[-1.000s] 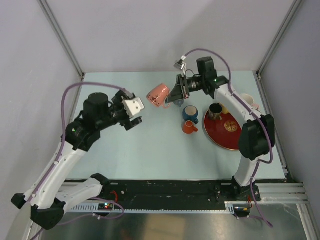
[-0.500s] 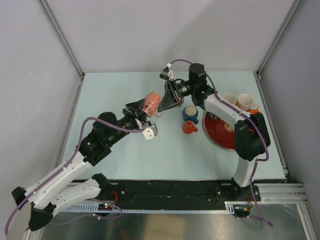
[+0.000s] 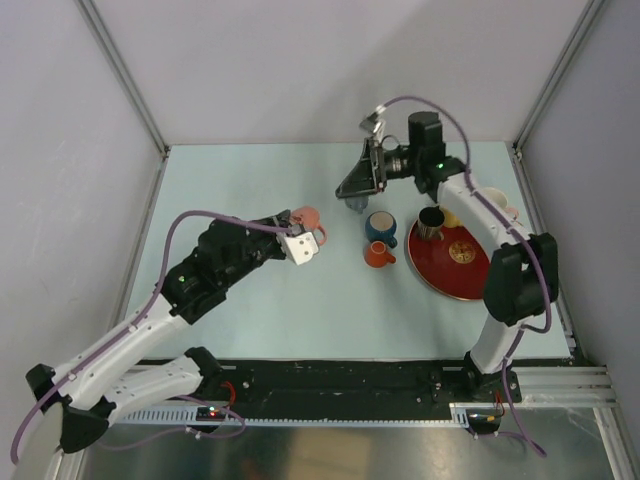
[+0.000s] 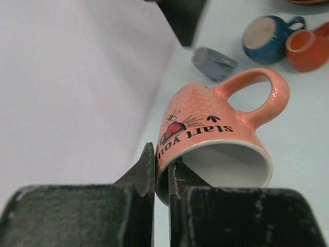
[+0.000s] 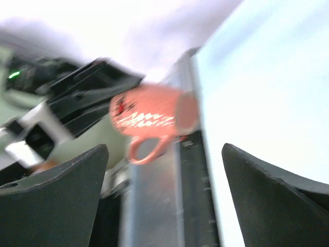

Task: Turn the mug right side up

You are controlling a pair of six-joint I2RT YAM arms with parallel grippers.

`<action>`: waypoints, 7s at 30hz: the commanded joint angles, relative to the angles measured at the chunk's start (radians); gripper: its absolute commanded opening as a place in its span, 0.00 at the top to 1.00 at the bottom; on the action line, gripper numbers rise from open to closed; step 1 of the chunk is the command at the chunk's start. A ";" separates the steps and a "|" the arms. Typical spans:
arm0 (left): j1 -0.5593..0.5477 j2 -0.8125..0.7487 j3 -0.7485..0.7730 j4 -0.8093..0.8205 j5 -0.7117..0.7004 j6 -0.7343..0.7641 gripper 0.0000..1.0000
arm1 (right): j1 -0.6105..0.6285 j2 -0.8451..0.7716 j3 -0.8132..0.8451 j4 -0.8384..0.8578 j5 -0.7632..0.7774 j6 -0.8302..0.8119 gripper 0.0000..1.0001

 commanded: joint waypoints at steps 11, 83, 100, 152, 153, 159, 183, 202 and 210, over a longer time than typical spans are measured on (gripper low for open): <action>0.007 0.164 0.260 -0.542 -0.012 -0.512 1.00 | 0.123 -0.429 -0.135 -0.663 0.542 -1.364 0.07; 0.081 0.538 0.653 -1.000 0.079 -0.647 0.14 | -0.694 -0.823 -0.840 -0.437 0.825 -1.201 1.00; 0.081 0.504 0.616 -1.016 0.035 -0.619 0.15 | -0.661 -0.524 -0.840 -0.189 0.858 -1.282 1.00; 0.080 0.571 0.647 -1.017 0.122 -0.629 0.16 | -0.624 -0.444 -0.829 -0.102 0.947 -1.227 0.59; 0.080 0.574 0.649 -1.017 0.124 -0.630 0.17 | -0.624 -0.439 -0.829 -0.095 0.946 -1.229 0.59; 0.079 0.576 0.651 -1.017 0.131 -0.635 0.16 | -0.615 -0.409 -0.829 -0.031 0.946 -1.228 0.57; 0.076 0.534 0.646 -0.996 0.063 -0.629 0.15 | -0.608 -0.847 -0.823 -0.476 0.938 -1.291 0.33; 0.183 0.190 0.421 -0.632 0.140 -0.720 0.00 | -0.005 -0.488 -0.684 -0.494 0.930 -1.598 0.38; 0.227 0.143 0.371 -0.650 0.162 -0.655 0.01 | -0.027 -0.260 -0.534 -0.438 0.959 -1.607 0.45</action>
